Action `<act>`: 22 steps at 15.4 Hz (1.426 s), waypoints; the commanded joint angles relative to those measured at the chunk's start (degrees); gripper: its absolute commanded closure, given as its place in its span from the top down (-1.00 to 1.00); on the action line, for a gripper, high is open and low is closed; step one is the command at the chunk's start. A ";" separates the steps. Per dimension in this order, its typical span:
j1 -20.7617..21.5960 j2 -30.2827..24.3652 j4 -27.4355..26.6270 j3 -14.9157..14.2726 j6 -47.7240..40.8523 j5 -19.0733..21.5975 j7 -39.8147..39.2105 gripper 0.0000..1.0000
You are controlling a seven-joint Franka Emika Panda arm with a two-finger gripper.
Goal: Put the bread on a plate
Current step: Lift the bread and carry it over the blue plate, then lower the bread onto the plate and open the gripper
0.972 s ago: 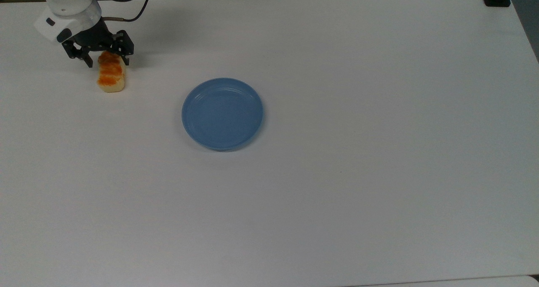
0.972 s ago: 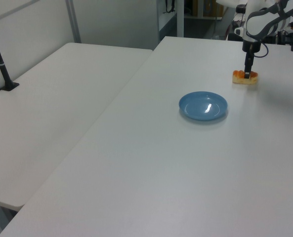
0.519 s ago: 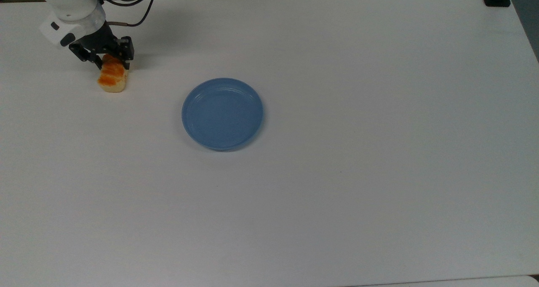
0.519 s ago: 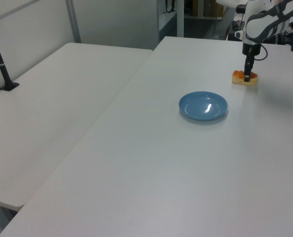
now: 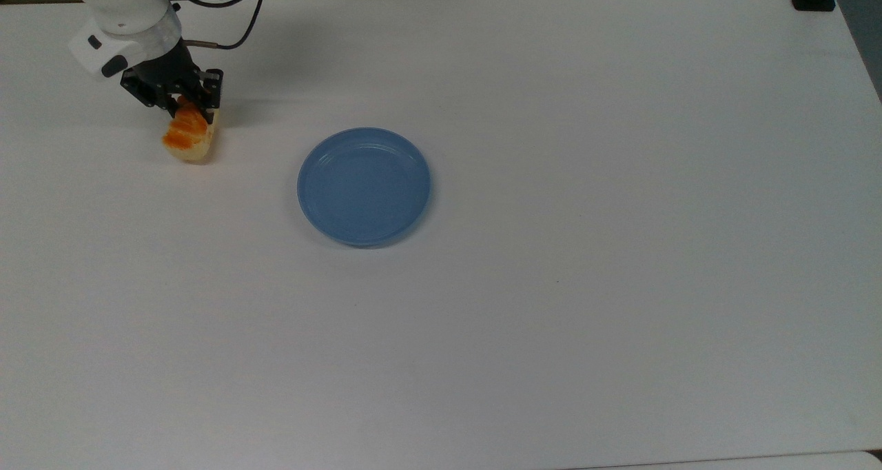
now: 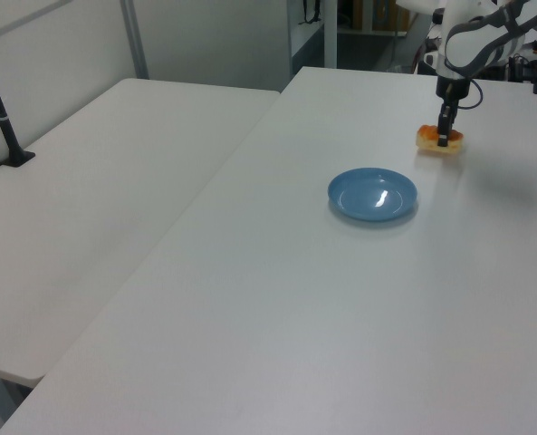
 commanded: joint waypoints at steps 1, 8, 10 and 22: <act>4.28 -2.54 4.25 3.82 -5.94 -0.12 10.99 -0.08; 18.28 0.71 7.53 3.91 -6.75 0.23 26.84 -0.12; 19.08 1.94 7.53 4.00 -6.31 0.23 27.99 -0.13; 19.61 4.67 7.62 5.49 -4.46 -0.65 34.50 1.00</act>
